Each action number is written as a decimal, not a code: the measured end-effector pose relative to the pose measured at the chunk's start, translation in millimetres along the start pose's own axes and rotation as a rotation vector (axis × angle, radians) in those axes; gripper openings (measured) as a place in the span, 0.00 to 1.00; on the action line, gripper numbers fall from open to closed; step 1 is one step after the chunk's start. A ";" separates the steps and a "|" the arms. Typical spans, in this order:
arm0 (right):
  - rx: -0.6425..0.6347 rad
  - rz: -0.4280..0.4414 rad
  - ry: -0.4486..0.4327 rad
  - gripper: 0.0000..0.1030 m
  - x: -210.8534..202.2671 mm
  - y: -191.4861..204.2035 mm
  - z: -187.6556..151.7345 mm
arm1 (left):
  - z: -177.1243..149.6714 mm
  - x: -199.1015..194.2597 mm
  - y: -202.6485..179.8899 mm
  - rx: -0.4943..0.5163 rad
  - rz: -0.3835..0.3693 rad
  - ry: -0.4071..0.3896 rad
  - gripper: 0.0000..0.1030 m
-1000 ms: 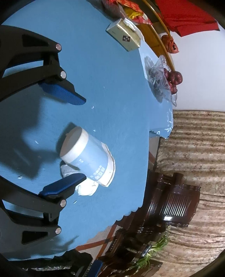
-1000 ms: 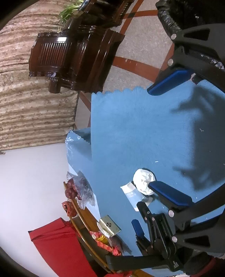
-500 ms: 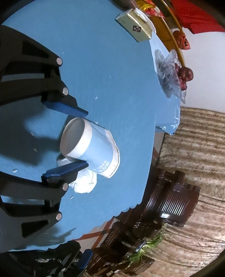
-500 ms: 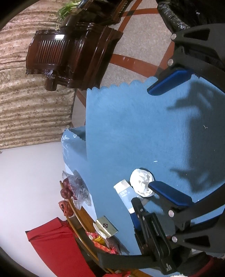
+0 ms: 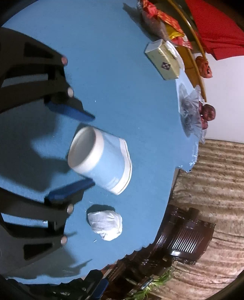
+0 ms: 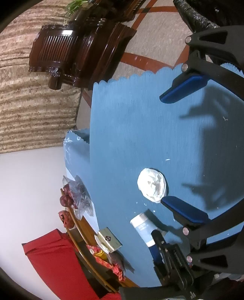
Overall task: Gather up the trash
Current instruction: 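Grasp the white paper cup with the left tool while the right tool grasps the tissue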
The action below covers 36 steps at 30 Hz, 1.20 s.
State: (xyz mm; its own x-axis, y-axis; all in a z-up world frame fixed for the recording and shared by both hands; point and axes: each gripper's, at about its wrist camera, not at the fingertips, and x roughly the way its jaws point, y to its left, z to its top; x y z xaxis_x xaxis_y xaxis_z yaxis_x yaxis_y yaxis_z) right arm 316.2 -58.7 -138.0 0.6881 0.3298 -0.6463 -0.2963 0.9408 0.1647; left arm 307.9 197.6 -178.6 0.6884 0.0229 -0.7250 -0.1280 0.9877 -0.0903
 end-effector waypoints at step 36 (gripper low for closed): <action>-0.036 0.026 0.043 0.93 62.7 45.4 14.9 | 8.8 0.4 38.1 -0.063 0.032 -0.031 0.49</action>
State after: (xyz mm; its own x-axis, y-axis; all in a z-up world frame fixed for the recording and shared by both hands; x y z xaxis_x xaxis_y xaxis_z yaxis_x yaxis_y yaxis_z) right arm 355.7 5.9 -159.9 0.6508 0.3494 -0.6741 -0.3377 0.9284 0.1551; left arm 309.6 236.6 -176.3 0.7049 0.0601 -0.7067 -0.1946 0.9745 -0.1113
